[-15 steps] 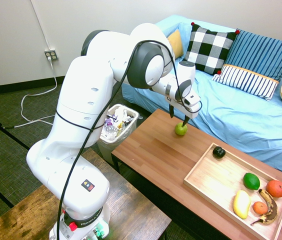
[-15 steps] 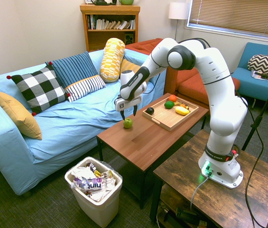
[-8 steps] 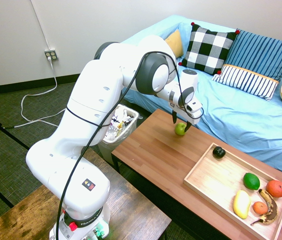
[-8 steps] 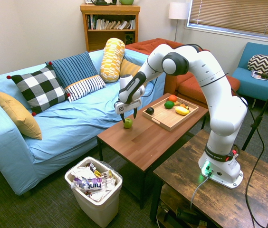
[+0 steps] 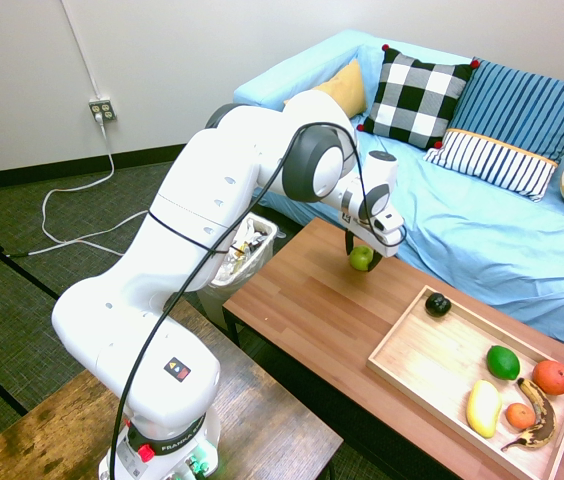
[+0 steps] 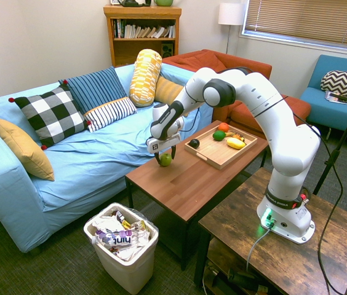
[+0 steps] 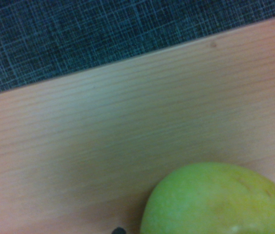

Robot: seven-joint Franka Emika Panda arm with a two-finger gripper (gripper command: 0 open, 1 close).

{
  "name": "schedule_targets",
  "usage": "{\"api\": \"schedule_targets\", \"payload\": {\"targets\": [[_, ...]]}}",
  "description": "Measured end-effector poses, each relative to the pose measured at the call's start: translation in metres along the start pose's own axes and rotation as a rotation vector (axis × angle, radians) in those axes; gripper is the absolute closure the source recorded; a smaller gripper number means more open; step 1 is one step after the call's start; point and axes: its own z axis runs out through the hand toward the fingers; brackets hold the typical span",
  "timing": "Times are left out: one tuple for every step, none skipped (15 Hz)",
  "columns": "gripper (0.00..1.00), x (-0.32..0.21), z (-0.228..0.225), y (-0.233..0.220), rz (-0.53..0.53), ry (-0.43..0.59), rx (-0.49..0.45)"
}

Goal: Put the apple in the tray

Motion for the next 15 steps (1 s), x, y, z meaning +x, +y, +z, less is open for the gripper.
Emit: {"api": "schedule_targets", "payload": {"targets": [[1.0, 0.001, 0.0, -0.001, 0.001, -0.001, 0.001], [1.0, 0.001, 0.0, -0.002, 0.005, -0.004, 0.002], [1.0, 0.002, -0.001, -0.002, 0.009, -0.008, 0.003], [1.0, 0.002, -0.002, -0.003, 0.01, -0.011, 0.004], [1.0, 0.003, -0.003, -0.004, 0.012, -0.013, 0.007], [1.0, 0.004, -0.006, -0.004, 0.015, -0.013, 0.012], [1.0, 0.008, -0.014, -0.004, 0.02, -0.008, 0.023], [1.0, 0.015, -0.028, -0.003, 0.026, 0.001, 0.038], [1.0, 0.023, -0.044, 0.001, 0.035, 0.01, 0.051], [1.0, 0.032, -0.061, 0.008, 0.052, 0.019, 0.058], [1.0, 0.042, -0.076, 0.02, 0.076, 0.024, 0.065], [1.0, 0.055, -0.088, 0.036, 0.107, 0.029, 0.07], [1.0, 0.07, -0.098, 0.058, 0.149, 0.029, 0.072], [1.0, 0.087, -0.107, 0.083, 0.191, 0.029, 0.078], [1.0, 0.105, -0.113, 0.109, 0.231, 0.025, 0.081]]}}
